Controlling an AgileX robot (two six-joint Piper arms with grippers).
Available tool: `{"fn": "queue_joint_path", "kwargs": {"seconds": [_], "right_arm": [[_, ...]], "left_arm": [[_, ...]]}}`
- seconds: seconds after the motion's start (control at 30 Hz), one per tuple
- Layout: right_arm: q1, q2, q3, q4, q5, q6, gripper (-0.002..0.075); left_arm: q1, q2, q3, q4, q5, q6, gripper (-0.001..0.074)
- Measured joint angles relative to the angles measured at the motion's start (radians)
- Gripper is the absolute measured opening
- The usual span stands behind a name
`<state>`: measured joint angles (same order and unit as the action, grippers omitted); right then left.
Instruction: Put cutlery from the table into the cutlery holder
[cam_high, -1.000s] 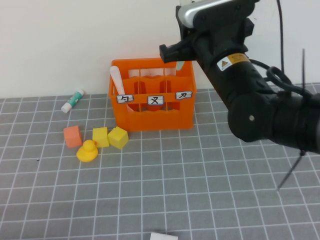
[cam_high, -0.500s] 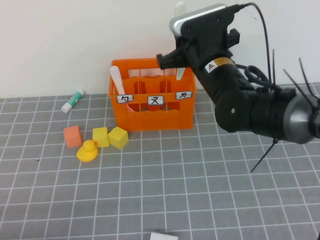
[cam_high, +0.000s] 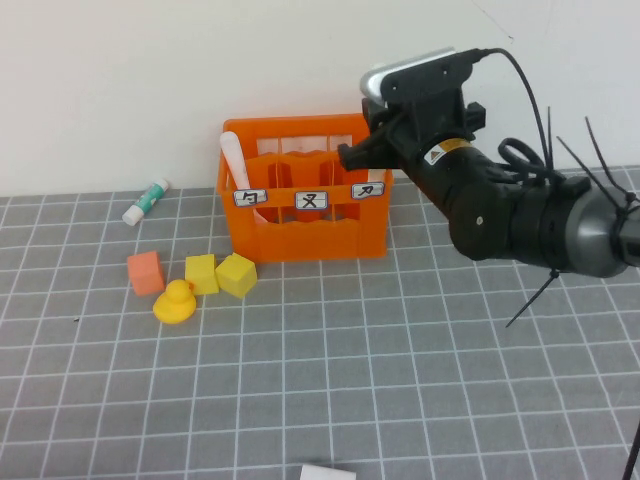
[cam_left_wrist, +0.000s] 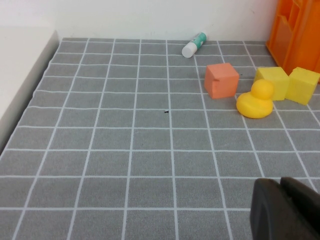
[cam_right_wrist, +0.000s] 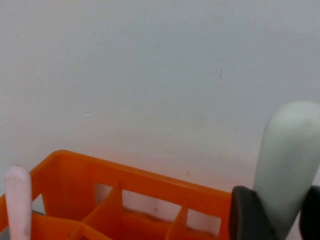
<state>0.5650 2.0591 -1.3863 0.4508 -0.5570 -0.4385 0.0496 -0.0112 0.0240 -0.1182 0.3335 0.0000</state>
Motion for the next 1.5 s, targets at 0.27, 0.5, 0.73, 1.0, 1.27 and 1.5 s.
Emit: {"fn": "queue_joint_path", "kwargs": {"seconds": [0.27, 0.5, 0.73, 1.0, 1.27, 1.5], "right_arm": [[-0.015, -0.071, 0.0, 0.0, 0.086, -0.007, 0.0318], [-0.016, -0.354, 0.02, -0.002, 0.365, -0.089, 0.0258], [-0.01, -0.658, 0.211, -0.011, 0.597, -0.157, 0.0027], [-0.01, -0.911, 0.423, -0.018, 0.702, -0.195, -0.0001], [-0.036, -1.0, 0.534, -0.035, 0.831, -0.182, -0.0001], [-0.043, -1.165, 0.682, -0.072, 0.834, -0.182, -0.0001]], "left_arm": [[0.0, 0.0, 0.0, 0.0, 0.0, 0.0, -0.0001], [0.0, 0.0, 0.0, 0.0, 0.0, 0.0, -0.0001], [0.0, 0.0, 0.0, 0.0, 0.0, 0.0, -0.0001], [0.0, 0.0, 0.0, 0.0, 0.0, 0.008, -0.0001], [0.0, 0.0, 0.0, -0.003, 0.0, 0.013, -0.0001], [0.0, 0.0, 0.0, -0.003, 0.0, 0.014, -0.0001]]}}
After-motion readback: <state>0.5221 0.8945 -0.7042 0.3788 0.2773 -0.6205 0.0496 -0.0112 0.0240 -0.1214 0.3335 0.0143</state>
